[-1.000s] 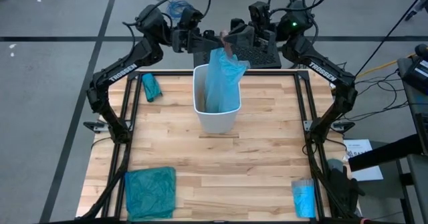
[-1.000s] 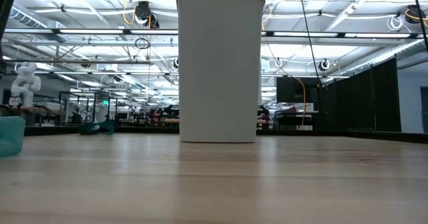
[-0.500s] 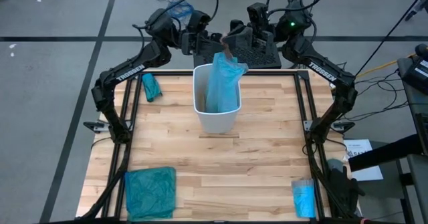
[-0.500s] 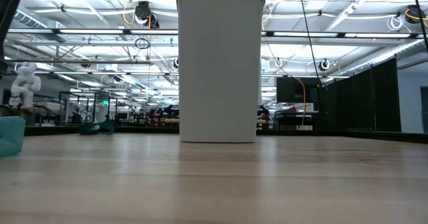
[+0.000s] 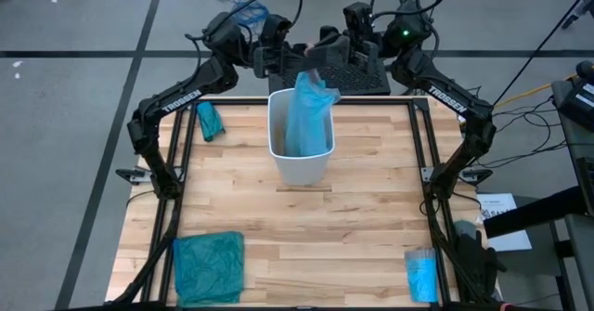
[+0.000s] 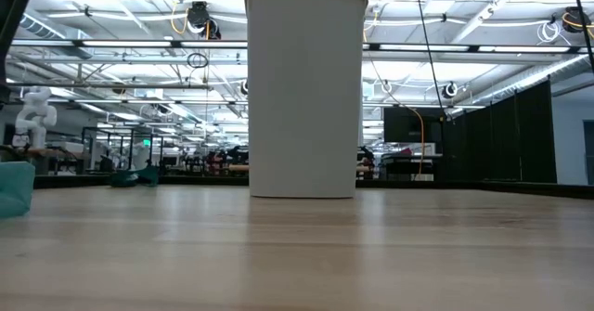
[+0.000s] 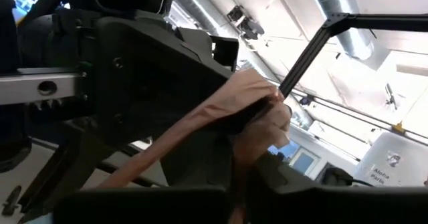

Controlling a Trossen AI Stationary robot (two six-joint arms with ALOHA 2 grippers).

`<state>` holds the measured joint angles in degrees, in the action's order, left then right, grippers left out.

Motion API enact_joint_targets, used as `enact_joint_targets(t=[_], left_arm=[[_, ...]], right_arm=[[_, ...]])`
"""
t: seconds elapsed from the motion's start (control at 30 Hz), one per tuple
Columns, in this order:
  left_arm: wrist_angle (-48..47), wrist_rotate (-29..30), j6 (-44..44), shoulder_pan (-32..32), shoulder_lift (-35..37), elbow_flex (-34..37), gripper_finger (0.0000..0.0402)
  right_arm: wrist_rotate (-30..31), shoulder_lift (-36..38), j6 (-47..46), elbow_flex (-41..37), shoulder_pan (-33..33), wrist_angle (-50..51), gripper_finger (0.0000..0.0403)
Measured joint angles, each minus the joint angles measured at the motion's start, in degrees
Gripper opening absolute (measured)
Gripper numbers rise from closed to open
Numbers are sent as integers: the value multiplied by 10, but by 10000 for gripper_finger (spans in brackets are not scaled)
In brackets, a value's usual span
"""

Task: Place trash/remove bag and relplace
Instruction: Remove the blue trash bag from the white trash bin

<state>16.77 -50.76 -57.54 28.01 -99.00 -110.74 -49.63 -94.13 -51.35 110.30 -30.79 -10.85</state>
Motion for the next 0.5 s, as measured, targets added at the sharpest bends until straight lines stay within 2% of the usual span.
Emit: enact_joint_targets(t=[0.1,0.3,0.4,0.5], left_arm=[[2,-3,7,0,0,0,5],[23,-23,9,0,2,0,1],[25,-33,9,1,4,0,1],[23,-53,9,1,5,0,1]], right_arm=[[1,0,-3,0,-1,0,0],[-4,0,-7,0,-15,-13,9],[-5,0,0,-1,-15,-43,35],[-5,1,2,-1,-15,-73,80]])
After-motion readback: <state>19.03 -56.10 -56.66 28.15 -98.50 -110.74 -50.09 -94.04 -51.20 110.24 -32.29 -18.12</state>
